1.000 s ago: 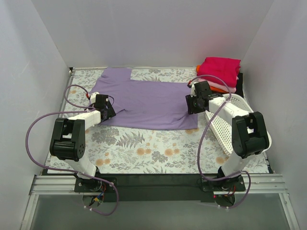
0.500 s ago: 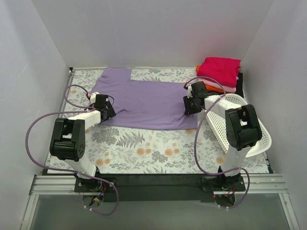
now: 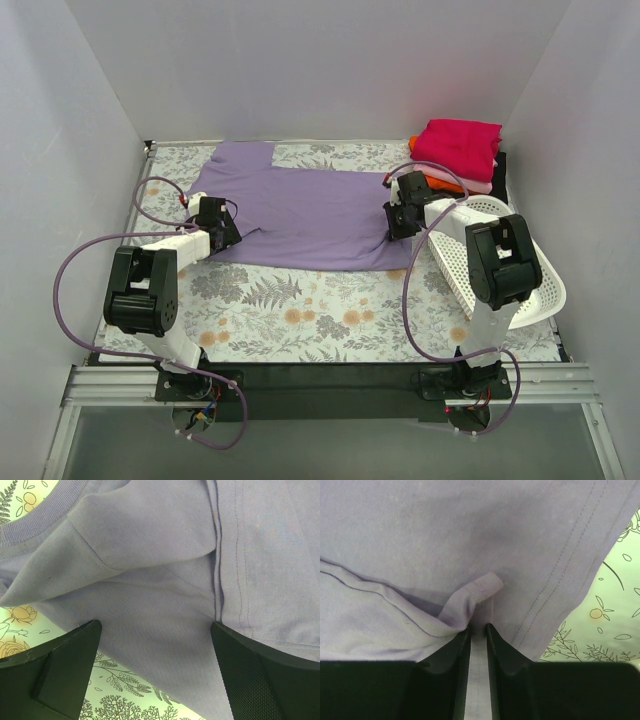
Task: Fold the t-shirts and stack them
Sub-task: Fold the tshirt
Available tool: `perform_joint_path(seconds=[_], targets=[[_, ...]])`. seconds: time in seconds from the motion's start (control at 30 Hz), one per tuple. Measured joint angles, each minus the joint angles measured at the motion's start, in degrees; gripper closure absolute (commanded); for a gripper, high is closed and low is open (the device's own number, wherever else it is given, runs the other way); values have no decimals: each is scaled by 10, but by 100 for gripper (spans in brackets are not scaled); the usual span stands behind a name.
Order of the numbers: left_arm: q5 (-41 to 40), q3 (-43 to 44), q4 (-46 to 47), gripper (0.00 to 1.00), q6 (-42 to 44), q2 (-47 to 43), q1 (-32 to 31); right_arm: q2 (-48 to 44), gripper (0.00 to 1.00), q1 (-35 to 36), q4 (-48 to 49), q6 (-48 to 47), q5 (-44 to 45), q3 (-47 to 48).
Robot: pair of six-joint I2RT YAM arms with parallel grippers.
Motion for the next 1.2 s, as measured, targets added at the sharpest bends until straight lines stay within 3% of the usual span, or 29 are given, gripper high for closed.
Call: perform_joint_path(seconds=[0.13,1.07,1.1,1.2], targets=[[0,0,0,16,0,0,0,2,99,0,1,0,4,0],[-5,0,1,16,1,2,-1,-47,99,3,-77,12,134,-2],[-5,0,1,16,1,2,-1,-47,97,3,-80,13,135,-2],[-5,0,1,16,1,2,-1,-47,68,3,-88,19,140,-2]])
